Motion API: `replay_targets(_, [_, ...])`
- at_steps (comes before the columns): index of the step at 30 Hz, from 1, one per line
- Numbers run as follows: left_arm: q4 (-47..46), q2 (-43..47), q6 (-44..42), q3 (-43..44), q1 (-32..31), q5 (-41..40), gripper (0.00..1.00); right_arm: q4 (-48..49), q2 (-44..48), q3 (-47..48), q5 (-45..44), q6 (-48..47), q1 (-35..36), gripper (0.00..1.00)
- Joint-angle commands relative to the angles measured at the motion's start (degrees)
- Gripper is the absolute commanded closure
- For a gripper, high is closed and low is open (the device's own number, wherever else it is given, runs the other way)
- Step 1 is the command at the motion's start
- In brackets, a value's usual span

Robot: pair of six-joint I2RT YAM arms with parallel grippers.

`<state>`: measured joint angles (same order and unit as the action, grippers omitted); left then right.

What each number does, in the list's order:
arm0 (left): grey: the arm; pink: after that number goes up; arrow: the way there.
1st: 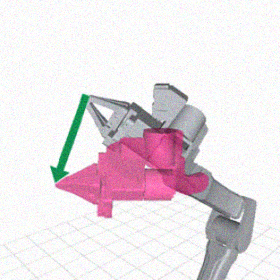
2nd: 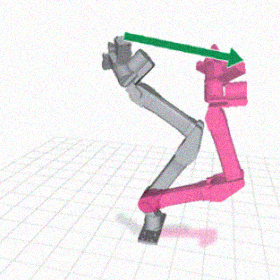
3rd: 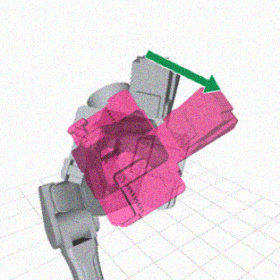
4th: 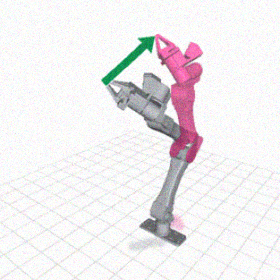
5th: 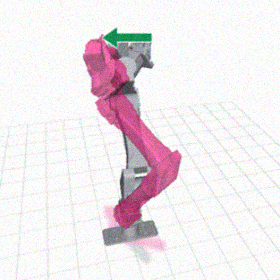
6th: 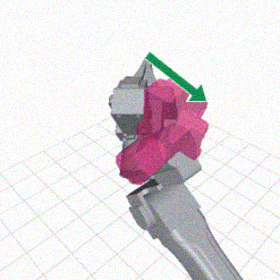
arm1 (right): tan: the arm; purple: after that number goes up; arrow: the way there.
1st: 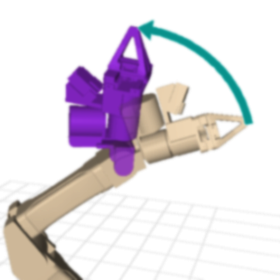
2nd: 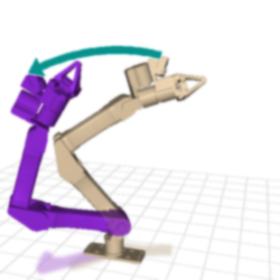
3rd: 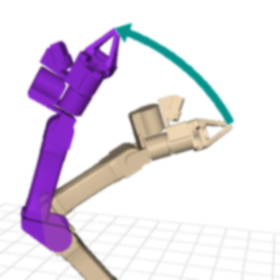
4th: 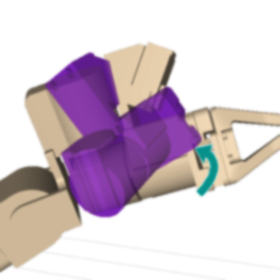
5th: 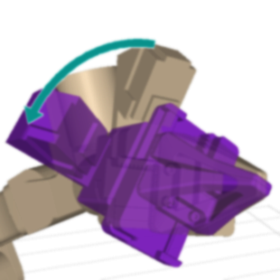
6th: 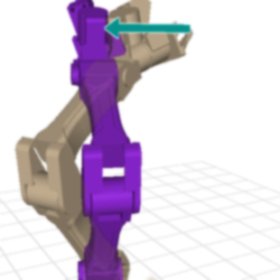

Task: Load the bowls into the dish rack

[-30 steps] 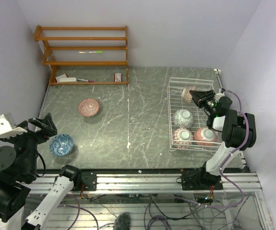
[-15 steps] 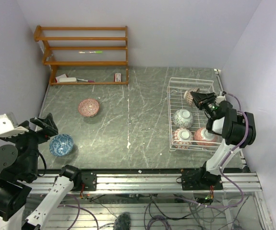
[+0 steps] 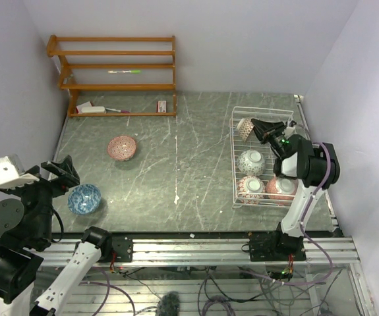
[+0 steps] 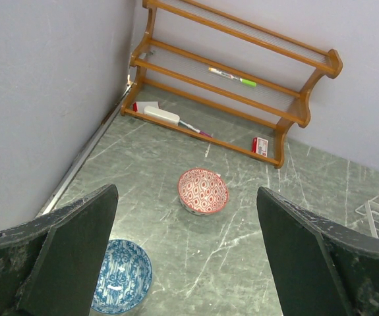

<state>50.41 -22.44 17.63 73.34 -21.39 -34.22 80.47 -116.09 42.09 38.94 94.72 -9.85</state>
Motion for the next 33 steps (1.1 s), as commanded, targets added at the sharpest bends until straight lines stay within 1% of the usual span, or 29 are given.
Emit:
replay_targets(1, [-1.3,-0.3,0.2,1.5,-0.7,-0.2,0.02,10.3,-8.2,-0.2,-1.6,10.0,1.6,0.99])
replay_targets(4, [-1.2,-0.4,0.1,1.8,-0.7,-0.3,0.02,7.2,-8.5,-1.7,-2.1,8.5,1.3,0.99])
replay_targets(7, [-1.3,-0.2,0.0,1.7,-0.7,-0.3,0.02,1.2,-6.4,-3.4,-2.0,4.9,-0.1,0.98])
replay_targets(12, [-1.4,-0.2,0.2,0.9,-0.7,-0.4,0.02,-5.0,-4.3,-4.4,-1.5,1.7,-1.8,0.96])
replay_targets(16, [-1.5,-0.1,0.2,0.8,-0.7,-0.3,0.02,-16.9,-0.1,-4.4,-3.8,-4.5,-2.2,0.93])
replay_targets(19, [-1.2,0.2,0.0,0.9,-0.7,-0.8,0.02,-25.7,4.9,-3.2,-6.0,-9.8,-2.3,0.91])
replay_targets(22, [-0.8,0.6,-0.1,1.1,-0.7,-1.3,0.03,-32.6,8.3,-1.9,-8.4,-14.4,-2.3,0.89])
replay_targets(26, [-0.6,1.2,-0.2,0.8,-0.7,-1.6,0.02,-38.1,11.4,-0.7,-10.6,-17.8,-2.3,0.87])
replay_targets(29, [-0.5,1.5,-0.4,0.7,-0.7,-1.9,0.02,-40.5,12.4,-0.4,-11.3,-19.5,-2.3,0.86])
replay_targets(33, [-0.3,1.7,-0.5,0.4,-0.7,-1.9,0.02,-40.3,11.3,-1.3,-10.5,-20.0,-2.4,0.86])
